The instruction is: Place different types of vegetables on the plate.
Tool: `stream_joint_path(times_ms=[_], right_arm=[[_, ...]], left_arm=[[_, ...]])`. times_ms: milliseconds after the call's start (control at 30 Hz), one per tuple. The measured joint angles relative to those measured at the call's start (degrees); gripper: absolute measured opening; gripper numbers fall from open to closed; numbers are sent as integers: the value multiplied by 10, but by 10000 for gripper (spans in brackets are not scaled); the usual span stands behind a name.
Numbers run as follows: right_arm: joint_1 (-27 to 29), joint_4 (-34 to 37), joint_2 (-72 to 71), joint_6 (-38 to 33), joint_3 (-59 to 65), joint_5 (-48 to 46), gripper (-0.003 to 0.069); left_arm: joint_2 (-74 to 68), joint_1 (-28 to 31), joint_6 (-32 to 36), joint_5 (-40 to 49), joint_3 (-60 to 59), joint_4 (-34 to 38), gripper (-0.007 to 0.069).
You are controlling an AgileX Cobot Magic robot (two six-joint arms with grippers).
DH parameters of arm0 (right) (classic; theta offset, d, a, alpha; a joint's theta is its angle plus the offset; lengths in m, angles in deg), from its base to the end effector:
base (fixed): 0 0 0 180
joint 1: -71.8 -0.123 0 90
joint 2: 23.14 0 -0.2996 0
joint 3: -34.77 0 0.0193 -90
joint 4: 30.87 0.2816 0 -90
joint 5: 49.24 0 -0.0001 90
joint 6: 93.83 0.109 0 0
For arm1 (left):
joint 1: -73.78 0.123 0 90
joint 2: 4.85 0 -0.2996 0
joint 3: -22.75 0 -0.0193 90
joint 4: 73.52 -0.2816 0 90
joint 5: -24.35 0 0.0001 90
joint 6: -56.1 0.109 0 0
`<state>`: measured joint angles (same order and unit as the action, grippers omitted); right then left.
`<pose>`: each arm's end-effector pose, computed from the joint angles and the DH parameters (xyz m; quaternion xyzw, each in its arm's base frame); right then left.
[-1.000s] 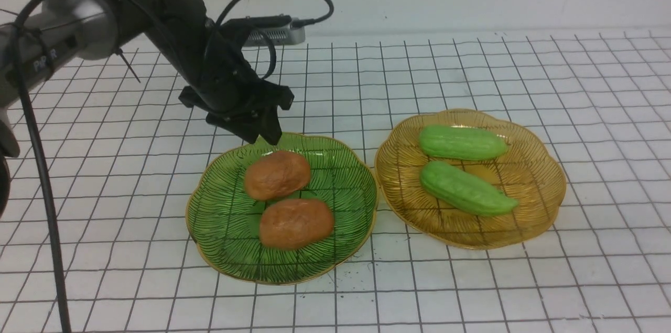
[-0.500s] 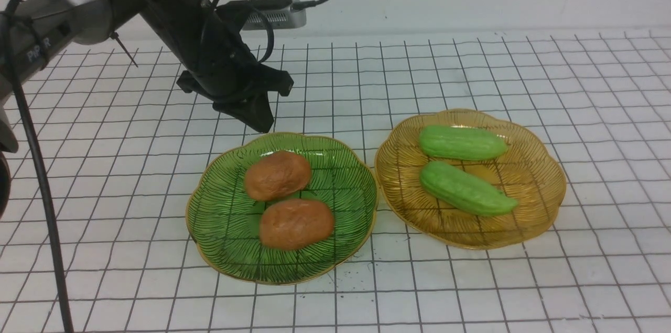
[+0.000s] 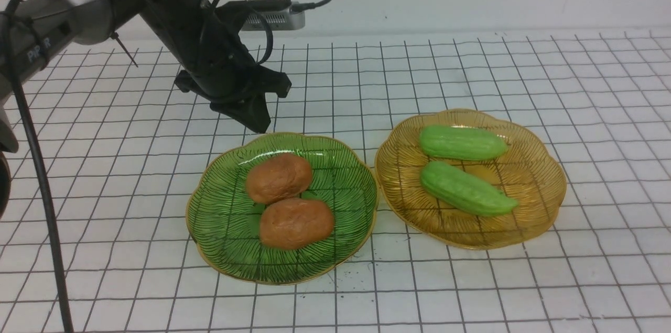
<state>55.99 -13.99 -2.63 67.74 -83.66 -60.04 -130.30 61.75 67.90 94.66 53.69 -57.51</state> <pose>0.0988 0.0342 0.2812 -0.1293 0.7102 0.1037 0.6842 0.4682 -0.1287 0.2629 0.1741 0.9665 -0.1364 0.1305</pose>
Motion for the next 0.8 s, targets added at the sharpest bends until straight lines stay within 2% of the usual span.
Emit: stream_joint_path(times_ms=[167, 400, 633, 800], right_arm=[[9, -6, -52, 0, 2, -15, -15], [69, -15, -103, 0, 64, -13, -15], [80, -97, -135, 0, 164, -44, -15], [93, -110, -135, 0, 176, -92, -15]], left_arm=[[0, 0, 0, 0, 0, -10, -8], [0, 0, 1, 0, 0, -11, -8], [19, -1, 0, 0, 0, -11, -8], [89, -1, 0, 3, 0, -8, -8]])
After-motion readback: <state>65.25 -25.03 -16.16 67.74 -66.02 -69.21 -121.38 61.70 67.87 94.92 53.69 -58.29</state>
